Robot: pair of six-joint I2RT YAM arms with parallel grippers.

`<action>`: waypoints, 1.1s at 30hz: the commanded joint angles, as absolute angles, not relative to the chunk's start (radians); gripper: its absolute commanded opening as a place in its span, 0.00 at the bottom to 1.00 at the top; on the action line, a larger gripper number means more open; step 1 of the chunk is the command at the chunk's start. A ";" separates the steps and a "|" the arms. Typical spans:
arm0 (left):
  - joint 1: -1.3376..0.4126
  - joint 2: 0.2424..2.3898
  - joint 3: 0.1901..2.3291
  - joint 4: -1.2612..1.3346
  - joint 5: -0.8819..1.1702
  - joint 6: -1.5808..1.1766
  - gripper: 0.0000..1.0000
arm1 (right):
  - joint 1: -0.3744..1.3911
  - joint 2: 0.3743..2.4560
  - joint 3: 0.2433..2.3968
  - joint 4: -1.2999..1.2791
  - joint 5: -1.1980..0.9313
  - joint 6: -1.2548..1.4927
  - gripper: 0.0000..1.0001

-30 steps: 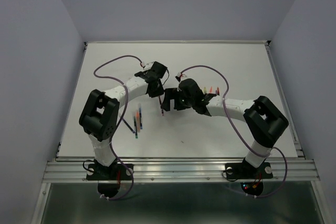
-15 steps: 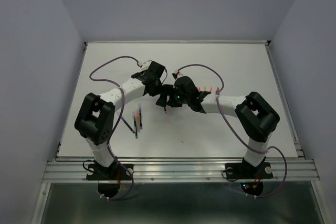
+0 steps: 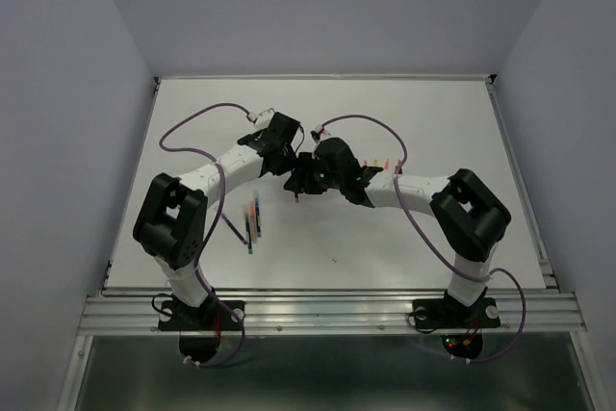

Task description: Open the pen caps

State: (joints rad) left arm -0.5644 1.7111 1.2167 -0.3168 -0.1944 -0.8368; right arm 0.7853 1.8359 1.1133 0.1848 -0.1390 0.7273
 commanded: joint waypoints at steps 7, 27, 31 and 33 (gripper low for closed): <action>-0.581 1.589 1.195 -0.299 -0.153 -0.859 0.00 | 0.781 1.870 1.180 0.134 -0.012 0.759 0.26; -0.581 1.506 1.175 -0.299 -0.161 -0.815 0.79 | 0.781 1.712 1.072 0.150 -0.044 0.454 0.01; -0.580 1.506 1.166 -0.270 -0.144 -0.805 0.79 | 0.781 1.655 1.020 0.205 -0.115 0.410 0.01; -0.580 1.509 1.167 -0.265 -0.140 -0.802 0.78 | 0.781 1.635 1.012 0.213 -0.132 0.393 0.01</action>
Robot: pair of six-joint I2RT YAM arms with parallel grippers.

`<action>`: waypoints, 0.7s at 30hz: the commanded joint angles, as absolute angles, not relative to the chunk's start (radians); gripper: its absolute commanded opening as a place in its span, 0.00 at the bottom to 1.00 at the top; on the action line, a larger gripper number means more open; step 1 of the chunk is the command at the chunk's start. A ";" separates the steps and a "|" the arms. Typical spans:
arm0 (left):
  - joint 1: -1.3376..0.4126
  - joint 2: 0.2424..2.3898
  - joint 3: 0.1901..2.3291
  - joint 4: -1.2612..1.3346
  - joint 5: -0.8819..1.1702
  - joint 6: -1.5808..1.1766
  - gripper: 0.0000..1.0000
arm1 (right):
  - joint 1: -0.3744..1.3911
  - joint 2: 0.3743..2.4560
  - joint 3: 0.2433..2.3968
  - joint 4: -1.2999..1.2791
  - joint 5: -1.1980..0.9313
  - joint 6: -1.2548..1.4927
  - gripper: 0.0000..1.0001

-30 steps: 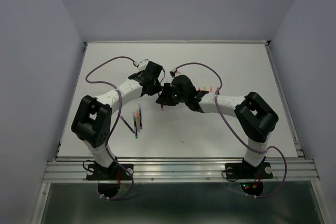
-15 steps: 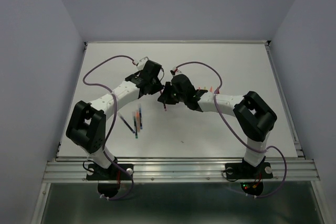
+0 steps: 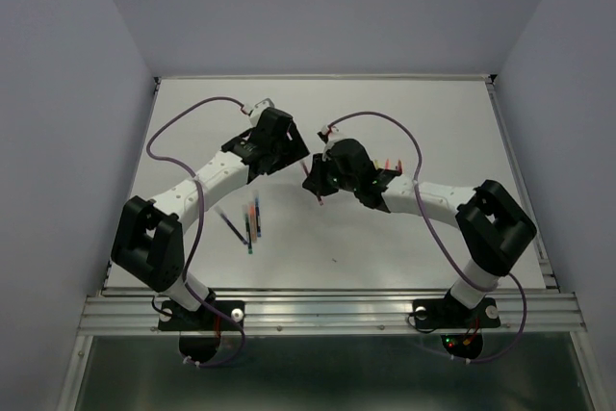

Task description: Open the pen caps

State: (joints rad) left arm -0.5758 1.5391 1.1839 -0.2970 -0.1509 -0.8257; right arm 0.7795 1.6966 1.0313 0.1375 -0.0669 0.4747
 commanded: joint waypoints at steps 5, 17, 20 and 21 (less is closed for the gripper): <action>-0.580 1.514 1.170 -0.252 -0.104 -0.796 0.69 | 0.781 1.617 1.015 0.206 -0.166 0.345 0.01; -0.586 1.505 1.134 -0.236 -0.061 -0.808 0.47 | 0.781 1.669 1.094 0.160 -0.110 0.262 0.01; -0.588 1.512 1.137 -0.232 -0.051 -0.810 0.40 | 0.781 1.672 1.104 0.160 -0.107 0.256 0.01; -0.589 1.514 1.138 -0.230 -0.048 -0.808 0.36 | 0.781 1.674 1.104 0.160 -0.106 0.253 0.01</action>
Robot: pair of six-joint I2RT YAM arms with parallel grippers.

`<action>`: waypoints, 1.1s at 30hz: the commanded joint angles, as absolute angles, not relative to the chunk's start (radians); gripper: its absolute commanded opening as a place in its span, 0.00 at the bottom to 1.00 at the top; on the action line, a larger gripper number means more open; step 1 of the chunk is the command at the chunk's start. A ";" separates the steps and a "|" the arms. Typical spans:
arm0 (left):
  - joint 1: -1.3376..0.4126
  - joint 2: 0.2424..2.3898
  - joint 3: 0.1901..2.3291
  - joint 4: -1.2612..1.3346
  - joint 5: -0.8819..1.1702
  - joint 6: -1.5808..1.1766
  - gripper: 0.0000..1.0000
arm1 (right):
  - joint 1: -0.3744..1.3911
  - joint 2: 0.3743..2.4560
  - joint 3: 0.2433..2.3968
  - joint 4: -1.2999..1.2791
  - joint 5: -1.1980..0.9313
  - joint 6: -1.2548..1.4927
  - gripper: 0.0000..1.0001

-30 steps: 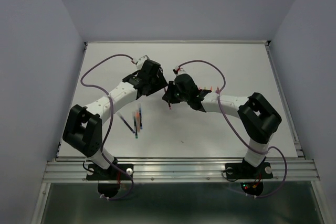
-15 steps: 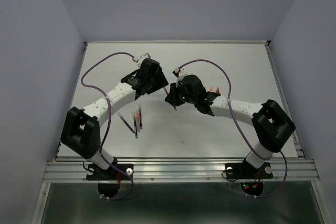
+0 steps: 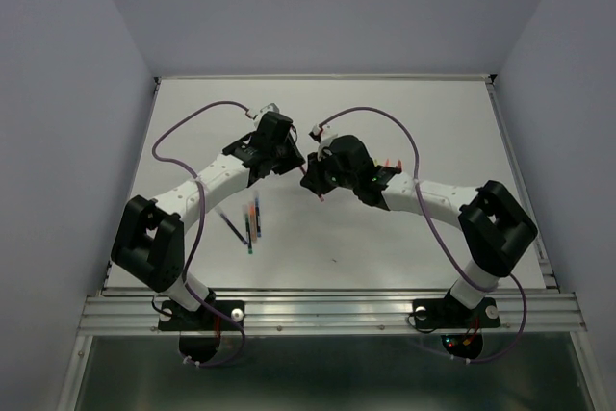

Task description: Open the pen caps

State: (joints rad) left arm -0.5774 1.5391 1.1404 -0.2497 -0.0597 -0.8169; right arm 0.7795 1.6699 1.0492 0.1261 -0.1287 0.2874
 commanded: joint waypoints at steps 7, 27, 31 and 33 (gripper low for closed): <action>-0.594 1.522 1.146 -0.233 -0.066 -0.799 0.00 | 0.781 1.689 1.118 0.130 -0.072 0.249 0.01; -0.347 1.600 1.385 -0.179 -0.181 -0.713 0.00 | 0.799 1.378 0.752 0.032 -0.266 0.330 0.01; -0.333 1.600 1.359 -0.239 -0.201 -0.686 0.00 | 0.781 1.413 0.828 -0.044 -0.059 0.388 0.01; -0.327 1.608 1.327 -0.277 -0.222 -0.672 0.00 | 0.740 1.459 0.866 -0.070 -0.005 0.412 0.01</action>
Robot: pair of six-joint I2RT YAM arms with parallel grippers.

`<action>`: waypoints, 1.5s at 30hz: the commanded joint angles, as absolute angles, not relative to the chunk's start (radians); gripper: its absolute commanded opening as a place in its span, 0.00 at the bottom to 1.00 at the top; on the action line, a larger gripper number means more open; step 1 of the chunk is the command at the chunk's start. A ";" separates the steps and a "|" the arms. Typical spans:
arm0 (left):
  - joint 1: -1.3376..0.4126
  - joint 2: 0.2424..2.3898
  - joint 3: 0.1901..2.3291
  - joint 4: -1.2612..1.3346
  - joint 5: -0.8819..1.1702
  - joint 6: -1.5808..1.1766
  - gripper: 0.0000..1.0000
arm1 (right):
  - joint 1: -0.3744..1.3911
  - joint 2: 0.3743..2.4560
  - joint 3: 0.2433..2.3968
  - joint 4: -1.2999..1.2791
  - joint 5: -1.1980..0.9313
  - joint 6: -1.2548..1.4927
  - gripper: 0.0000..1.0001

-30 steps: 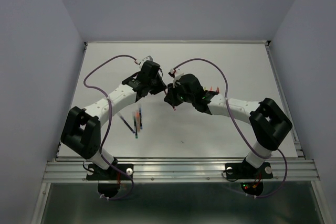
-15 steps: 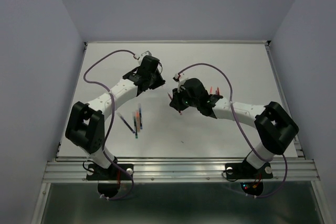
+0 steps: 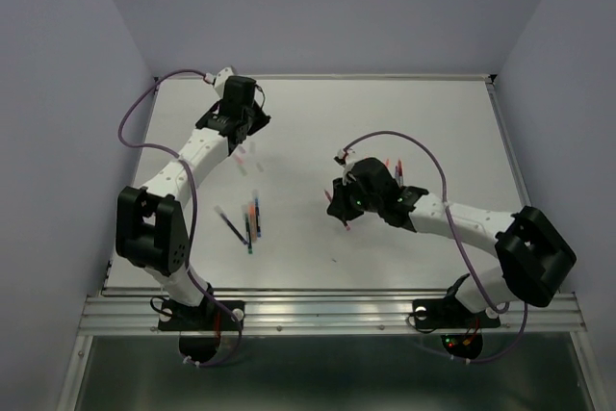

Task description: Open the pen caps

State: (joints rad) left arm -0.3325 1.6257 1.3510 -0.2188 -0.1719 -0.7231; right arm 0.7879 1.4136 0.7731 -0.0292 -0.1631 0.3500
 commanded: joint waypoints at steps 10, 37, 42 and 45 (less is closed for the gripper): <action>-0.305 1.658 1.221 -0.334 -0.279 -0.657 0.00 | 0.566 1.589 0.965 -0.170 0.224 0.448 0.09; -0.293 1.790 1.252 -0.342 -0.290 -0.655 0.00 | 0.506 1.701 1.040 -0.187 0.351 0.382 0.41; -0.293 1.804 1.262 -0.348 -0.299 -0.658 0.07 | 0.506 1.632 1.035 -0.189 0.330 0.379 0.50; -0.293 1.818 1.275 -0.348 -0.296 -0.658 0.13 | 0.506 1.560 1.029 -0.189 0.318 0.380 0.58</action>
